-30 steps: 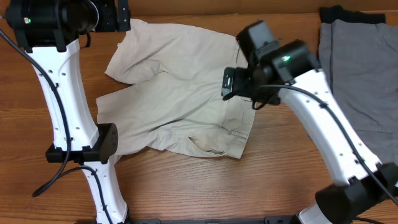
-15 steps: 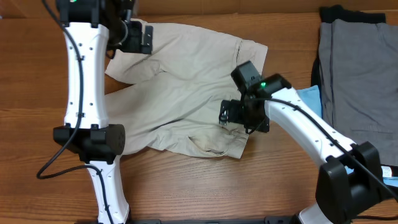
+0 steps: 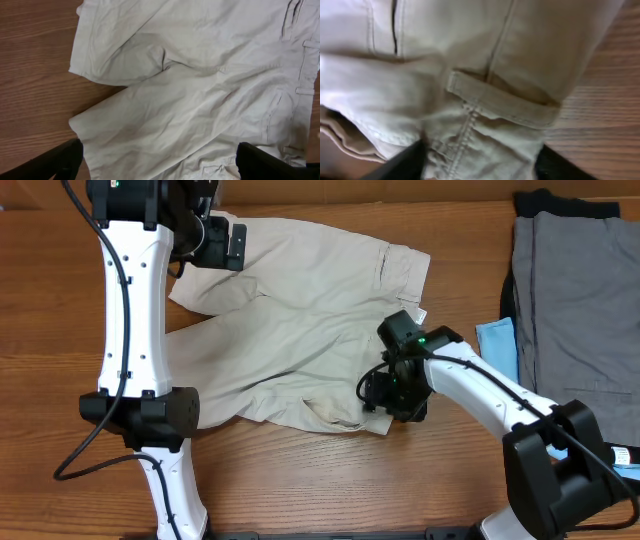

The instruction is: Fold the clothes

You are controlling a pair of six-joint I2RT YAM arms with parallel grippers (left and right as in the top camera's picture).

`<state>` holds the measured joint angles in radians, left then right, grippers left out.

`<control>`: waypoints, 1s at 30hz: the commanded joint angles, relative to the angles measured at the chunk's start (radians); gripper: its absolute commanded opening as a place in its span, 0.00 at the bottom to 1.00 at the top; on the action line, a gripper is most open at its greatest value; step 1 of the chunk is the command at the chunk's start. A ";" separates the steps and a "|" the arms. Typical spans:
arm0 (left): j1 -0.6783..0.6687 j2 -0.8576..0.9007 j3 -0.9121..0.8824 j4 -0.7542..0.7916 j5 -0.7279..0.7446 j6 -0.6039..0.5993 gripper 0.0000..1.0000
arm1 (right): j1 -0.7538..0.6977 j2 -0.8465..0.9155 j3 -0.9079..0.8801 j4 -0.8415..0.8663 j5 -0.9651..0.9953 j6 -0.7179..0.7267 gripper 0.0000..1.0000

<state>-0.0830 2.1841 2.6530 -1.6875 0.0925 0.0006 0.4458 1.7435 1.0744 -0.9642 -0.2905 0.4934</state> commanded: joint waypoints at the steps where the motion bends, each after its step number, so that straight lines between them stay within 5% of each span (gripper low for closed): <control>1: 0.003 -0.024 -0.008 -0.002 -0.015 0.015 1.00 | -0.001 -0.021 -0.026 0.025 -0.049 0.008 0.24; 4: 0.003 -0.024 -0.008 -0.002 -0.014 0.015 1.00 | -0.010 -0.021 -0.026 0.032 -0.013 0.008 0.06; 11: 0.003 -0.024 -0.008 -0.002 -0.014 0.015 1.00 | -0.187 -0.021 -0.026 0.040 0.042 -0.063 0.04; 16: 0.003 -0.024 -0.008 0.010 -0.013 0.015 1.00 | -0.367 -0.021 -0.024 0.081 -0.094 -0.187 0.04; 17: 0.003 -0.024 -0.008 0.018 -0.010 0.014 1.00 | -0.398 -0.023 -0.017 0.081 -0.132 -0.216 0.07; 20: 0.004 -0.024 -0.008 0.051 0.021 0.015 1.00 | -0.442 -0.071 0.028 0.062 -0.191 -0.259 0.51; 23: 0.006 -0.030 0.021 0.050 0.021 0.015 1.00 | -0.443 -0.159 0.087 0.021 -0.189 -0.259 0.74; 30: 0.003 -0.158 0.101 -0.002 0.024 0.014 1.00 | -0.441 -0.414 0.238 -0.183 -0.124 -0.254 0.83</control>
<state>-0.0830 2.1624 2.7068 -1.6840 0.0978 0.0006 0.0025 1.4418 1.2556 -1.0973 -0.4377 0.2459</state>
